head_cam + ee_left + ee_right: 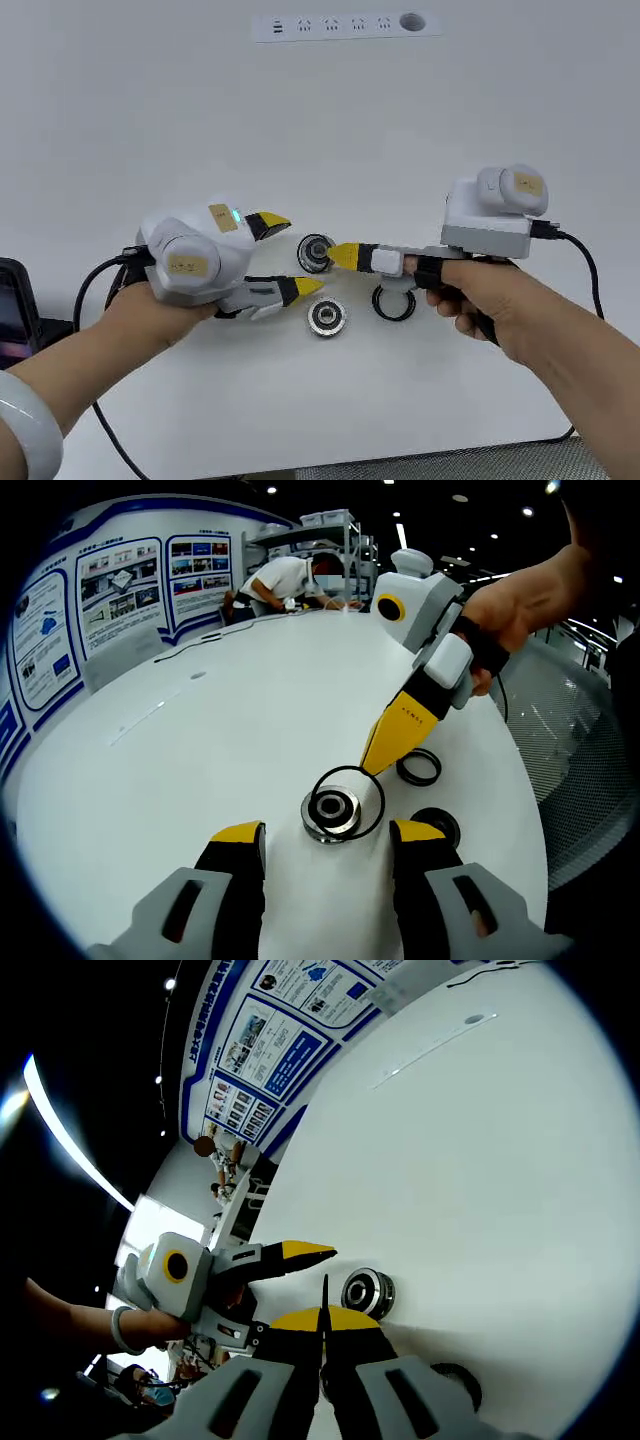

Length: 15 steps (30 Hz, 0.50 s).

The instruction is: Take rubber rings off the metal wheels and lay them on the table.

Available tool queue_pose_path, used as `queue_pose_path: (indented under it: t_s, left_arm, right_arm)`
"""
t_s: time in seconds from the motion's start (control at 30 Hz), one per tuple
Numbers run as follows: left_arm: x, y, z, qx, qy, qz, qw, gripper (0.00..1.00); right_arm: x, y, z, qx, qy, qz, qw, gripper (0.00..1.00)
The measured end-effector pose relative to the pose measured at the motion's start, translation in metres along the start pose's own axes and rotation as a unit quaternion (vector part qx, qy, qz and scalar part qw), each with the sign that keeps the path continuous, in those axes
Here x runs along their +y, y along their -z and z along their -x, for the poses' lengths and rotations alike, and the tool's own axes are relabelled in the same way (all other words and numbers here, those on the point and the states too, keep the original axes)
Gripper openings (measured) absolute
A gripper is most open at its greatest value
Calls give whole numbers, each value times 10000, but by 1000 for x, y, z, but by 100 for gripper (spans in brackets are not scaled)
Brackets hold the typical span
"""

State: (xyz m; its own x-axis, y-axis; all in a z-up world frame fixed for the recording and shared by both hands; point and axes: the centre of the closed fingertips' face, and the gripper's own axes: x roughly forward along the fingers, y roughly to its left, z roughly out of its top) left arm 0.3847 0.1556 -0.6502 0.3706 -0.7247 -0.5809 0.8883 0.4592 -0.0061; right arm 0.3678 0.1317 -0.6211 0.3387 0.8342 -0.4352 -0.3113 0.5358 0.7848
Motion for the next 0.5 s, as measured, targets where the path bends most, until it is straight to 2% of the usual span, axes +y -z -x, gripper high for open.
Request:
queue_pose_path:
  t_s: [0.2, 0.5]
  left_arm:
    - [1, 3, 4, 16, -47, 69, 10000, 53]
    - [1, 7, 8, 30, -79, 105, 9999, 52]
  right_arm:
    - [-1, 6, 20, -135, 17, -93, 9999, 2]
    - [-22, 24, 53, -215, 321, -312, 9988, 2]
